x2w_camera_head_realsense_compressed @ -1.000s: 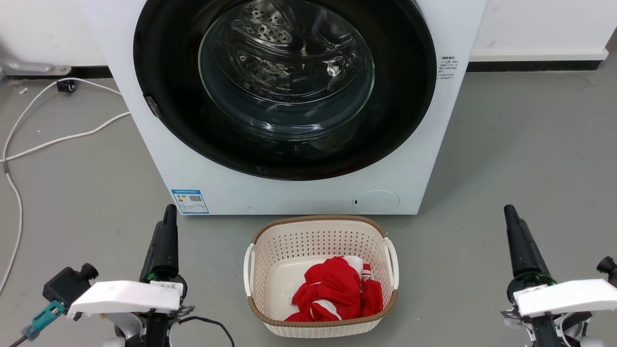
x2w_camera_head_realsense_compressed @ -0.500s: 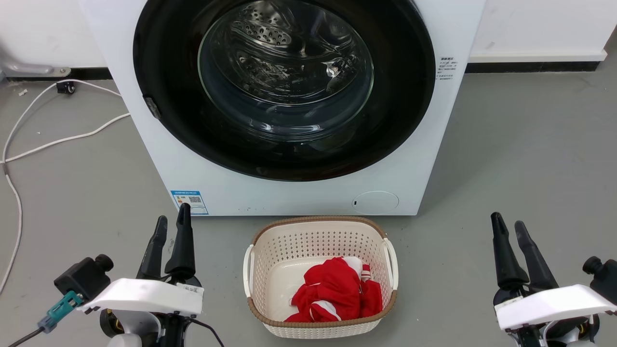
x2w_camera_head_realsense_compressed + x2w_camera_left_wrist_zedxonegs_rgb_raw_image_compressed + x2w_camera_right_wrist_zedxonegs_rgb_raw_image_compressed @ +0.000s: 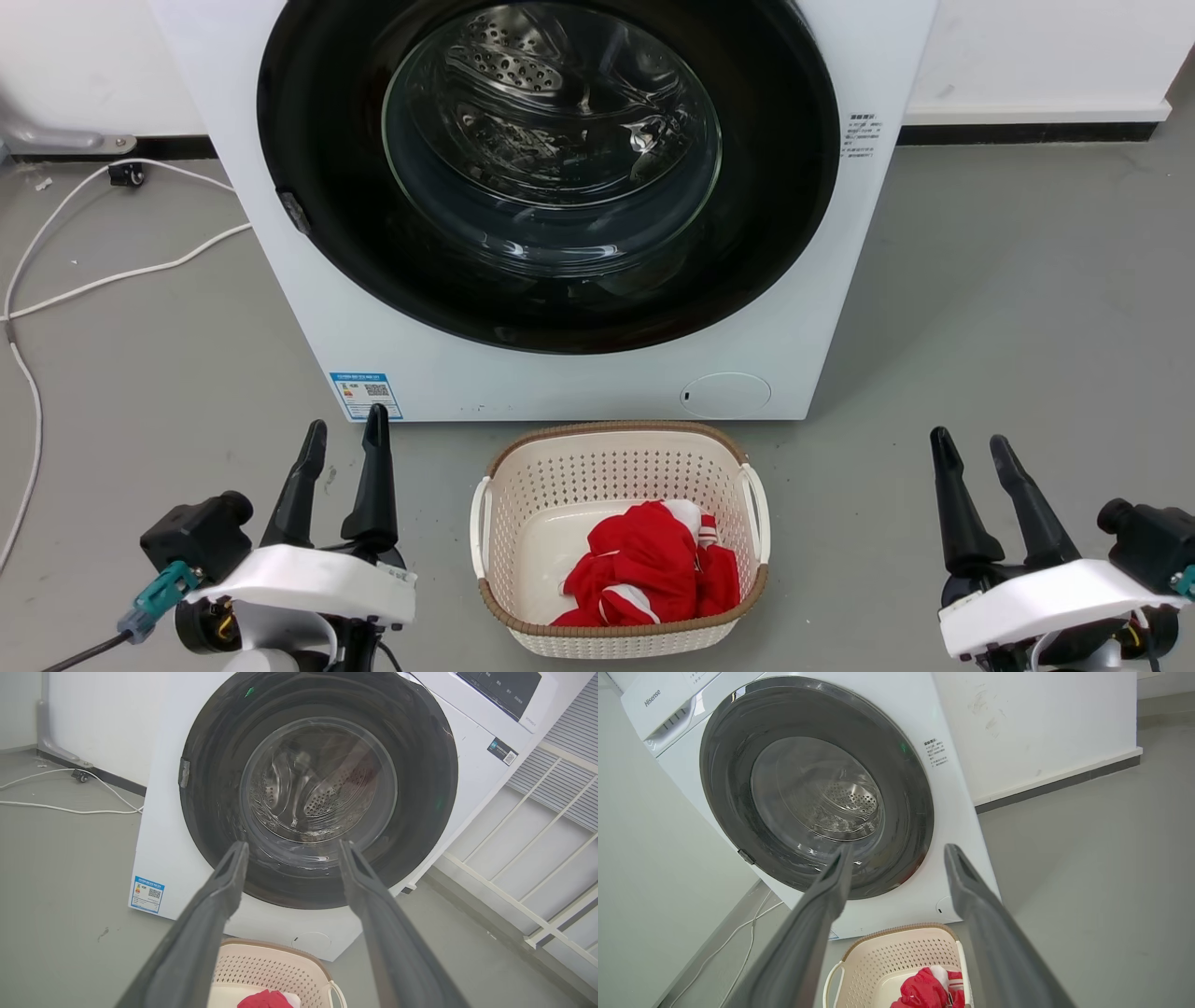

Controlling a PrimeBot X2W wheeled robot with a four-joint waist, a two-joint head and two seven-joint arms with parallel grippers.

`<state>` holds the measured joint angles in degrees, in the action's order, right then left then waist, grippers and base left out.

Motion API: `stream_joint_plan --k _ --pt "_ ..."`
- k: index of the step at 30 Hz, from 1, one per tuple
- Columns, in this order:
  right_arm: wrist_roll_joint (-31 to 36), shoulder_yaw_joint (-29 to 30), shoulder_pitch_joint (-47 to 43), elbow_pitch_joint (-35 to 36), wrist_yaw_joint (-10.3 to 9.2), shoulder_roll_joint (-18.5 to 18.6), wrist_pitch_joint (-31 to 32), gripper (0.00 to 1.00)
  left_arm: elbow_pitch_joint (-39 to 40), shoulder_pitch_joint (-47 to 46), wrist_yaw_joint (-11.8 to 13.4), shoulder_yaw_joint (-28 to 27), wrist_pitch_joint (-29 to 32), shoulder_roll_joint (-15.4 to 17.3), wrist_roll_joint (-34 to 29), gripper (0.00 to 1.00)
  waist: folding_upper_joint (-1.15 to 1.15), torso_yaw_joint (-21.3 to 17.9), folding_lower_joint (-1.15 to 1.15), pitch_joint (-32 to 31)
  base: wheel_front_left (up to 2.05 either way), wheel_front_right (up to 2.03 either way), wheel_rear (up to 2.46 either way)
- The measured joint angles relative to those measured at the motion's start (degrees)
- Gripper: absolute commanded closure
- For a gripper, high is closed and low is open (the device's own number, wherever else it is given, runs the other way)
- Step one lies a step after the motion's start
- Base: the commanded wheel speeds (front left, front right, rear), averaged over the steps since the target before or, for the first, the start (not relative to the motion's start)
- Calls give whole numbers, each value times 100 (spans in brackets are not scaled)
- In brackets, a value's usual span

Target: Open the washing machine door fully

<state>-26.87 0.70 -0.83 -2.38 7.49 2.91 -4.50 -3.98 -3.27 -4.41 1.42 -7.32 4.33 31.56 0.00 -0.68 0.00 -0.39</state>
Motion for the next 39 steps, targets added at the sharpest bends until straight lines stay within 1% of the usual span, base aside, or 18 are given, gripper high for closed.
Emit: stream_joint_plan --k 18,30,39 --pt "1096 -41 -76 175 1 0 -13 0 4 42 244 253 -256 176 -1044 0 0 -6 0 -18 0 0 0" --pt "1595 -66 -127 282 1 0 -86 0 111 42 397 363 -408 220 -1611 0 0 2 0 -6 0 0 0" --pt "1896 -71 -151 333 1 0 -146 0 181 61 425 344 -516 214 -1931 0 0 8 0 -13 0 0 0"
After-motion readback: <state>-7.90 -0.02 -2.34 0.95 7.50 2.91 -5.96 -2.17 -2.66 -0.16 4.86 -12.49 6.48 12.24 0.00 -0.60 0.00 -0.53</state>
